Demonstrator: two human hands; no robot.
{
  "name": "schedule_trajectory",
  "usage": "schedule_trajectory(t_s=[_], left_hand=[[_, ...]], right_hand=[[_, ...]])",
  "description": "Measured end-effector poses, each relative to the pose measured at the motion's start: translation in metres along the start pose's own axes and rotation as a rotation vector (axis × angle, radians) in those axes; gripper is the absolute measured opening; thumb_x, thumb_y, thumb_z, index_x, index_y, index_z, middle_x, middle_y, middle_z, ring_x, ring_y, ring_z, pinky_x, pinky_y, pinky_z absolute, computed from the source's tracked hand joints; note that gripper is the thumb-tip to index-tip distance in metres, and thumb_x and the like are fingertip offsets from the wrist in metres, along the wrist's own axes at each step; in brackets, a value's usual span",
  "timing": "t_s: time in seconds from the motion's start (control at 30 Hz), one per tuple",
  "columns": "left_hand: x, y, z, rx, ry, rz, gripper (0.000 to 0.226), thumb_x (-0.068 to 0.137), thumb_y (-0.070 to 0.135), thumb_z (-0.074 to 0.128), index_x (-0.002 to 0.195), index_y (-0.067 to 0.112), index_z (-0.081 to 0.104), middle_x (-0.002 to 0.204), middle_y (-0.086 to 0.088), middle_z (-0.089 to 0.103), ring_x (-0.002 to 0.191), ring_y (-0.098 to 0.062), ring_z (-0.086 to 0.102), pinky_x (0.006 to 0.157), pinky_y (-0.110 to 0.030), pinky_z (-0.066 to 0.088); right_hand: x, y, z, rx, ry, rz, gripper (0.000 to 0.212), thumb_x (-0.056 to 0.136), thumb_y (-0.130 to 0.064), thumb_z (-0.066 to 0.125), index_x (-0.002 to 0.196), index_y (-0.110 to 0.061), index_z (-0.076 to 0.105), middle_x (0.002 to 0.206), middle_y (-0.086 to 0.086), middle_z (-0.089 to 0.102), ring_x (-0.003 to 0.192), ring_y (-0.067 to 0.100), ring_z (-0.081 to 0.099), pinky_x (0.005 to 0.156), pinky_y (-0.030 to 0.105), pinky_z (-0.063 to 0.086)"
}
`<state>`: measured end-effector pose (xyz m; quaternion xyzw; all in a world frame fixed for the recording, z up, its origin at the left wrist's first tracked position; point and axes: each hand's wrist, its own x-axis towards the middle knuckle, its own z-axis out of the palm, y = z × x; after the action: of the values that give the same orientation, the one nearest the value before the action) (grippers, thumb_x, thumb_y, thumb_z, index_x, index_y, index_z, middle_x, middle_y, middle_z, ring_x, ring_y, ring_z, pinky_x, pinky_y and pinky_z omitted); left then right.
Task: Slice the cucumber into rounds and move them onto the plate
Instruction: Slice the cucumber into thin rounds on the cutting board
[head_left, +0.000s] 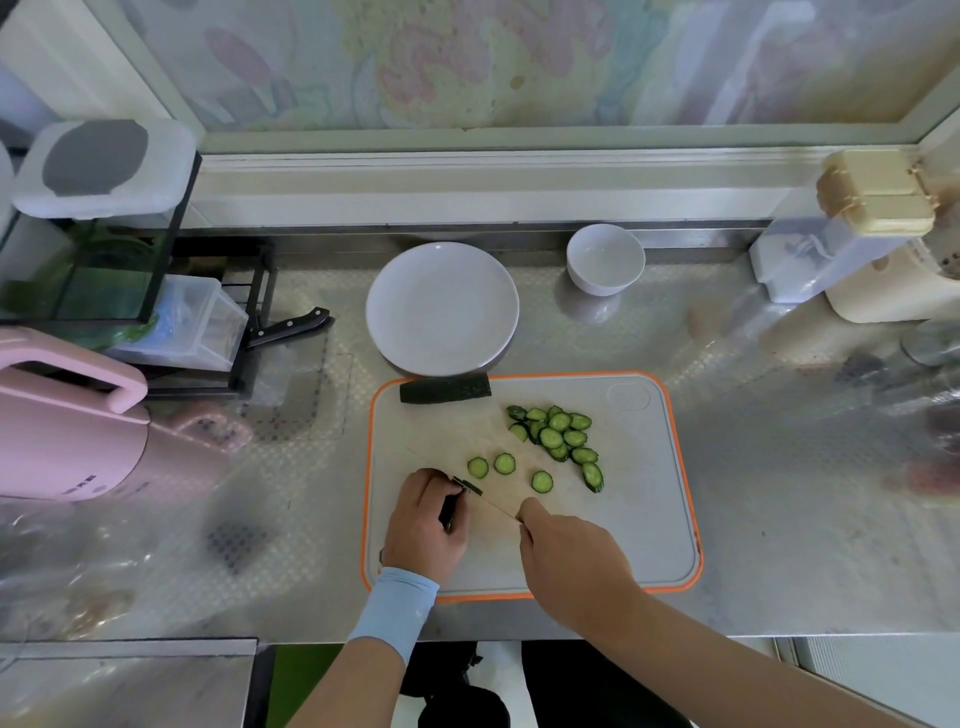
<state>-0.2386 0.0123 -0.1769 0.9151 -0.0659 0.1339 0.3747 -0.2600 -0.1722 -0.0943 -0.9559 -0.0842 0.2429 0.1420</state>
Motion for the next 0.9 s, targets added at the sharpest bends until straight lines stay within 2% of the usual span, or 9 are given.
schedule_trajectory(t_s=[0.33, 0.47, 0.7, 0.9], left_hand=[[0.000, -0.001, -0.001, -0.035, -0.006, -0.016, 0.008, 0.079, 0.004, 0.072, 0.079, 0.004, 0.064, 0.086, -0.005, 0.059, 0.080, -0.020, 0.057, 0.072, -0.017, 0.047], [0.000, -0.002, 0.000, -0.041, -0.007, -0.019, 0.006, 0.081, 0.006, 0.070, 0.079, 0.005, 0.065, 0.087, -0.005, 0.059, 0.080, -0.019, 0.057, 0.069, -0.025, 0.050], [0.001, 0.000, -0.003, -0.042, -0.015, -0.035, 0.007, 0.080, 0.006, 0.071, 0.079, 0.006, 0.064, 0.089, -0.002, 0.059, 0.082, -0.022, 0.060, 0.067, -0.029, 0.051], [0.003, 0.004, -0.010, -0.019, -0.017, 0.007, 0.002, 0.079, 0.006, 0.067, 0.081, 0.007, 0.067, 0.091, 0.000, 0.058, 0.087, -0.022, 0.059, 0.072, -0.022, 0.049]], right_hand=[[0.002, 0.002, -0.002, 0.051, -0.018, 0.009, 0.013, 0.102, -0.029, 0.030, 0.093, -0.022, 0.036, 0.064, -0.003, 0.049, 0.056, 0.023, 0.048, 0.052, 0.033, 0.038], [0.006, 0.001, -0.004, 0.064, -0.031, 0.013, 0.013, 0.101, -0.027, 0.031, 0.093, -0.021, 0.039, 0.065, 0.000, 0.053, 0.056, 0.024, 0.050, 0.054, 0.034, 0.042], [0.023, -0.007, -0.001, 0.027, -0.070, 0.010, 0.011, 0.101, -0.023, 0.033, 0.091, -0.019, 0.036, 0.063, -0.002, 0.043, 0.053, 0.021, 0.040, 0.046, 0.030, 0.026], [0.034, -0.008, 0.005, 0.035, -0.072, 0.014, 0.009, 0.099, -0.021, 0.035, 0.091, -0.019, 0.037, 0.063, -0.001, 0.041, 0.061, 0.028, 0.047, 0.050, 0.031, 0.033]])
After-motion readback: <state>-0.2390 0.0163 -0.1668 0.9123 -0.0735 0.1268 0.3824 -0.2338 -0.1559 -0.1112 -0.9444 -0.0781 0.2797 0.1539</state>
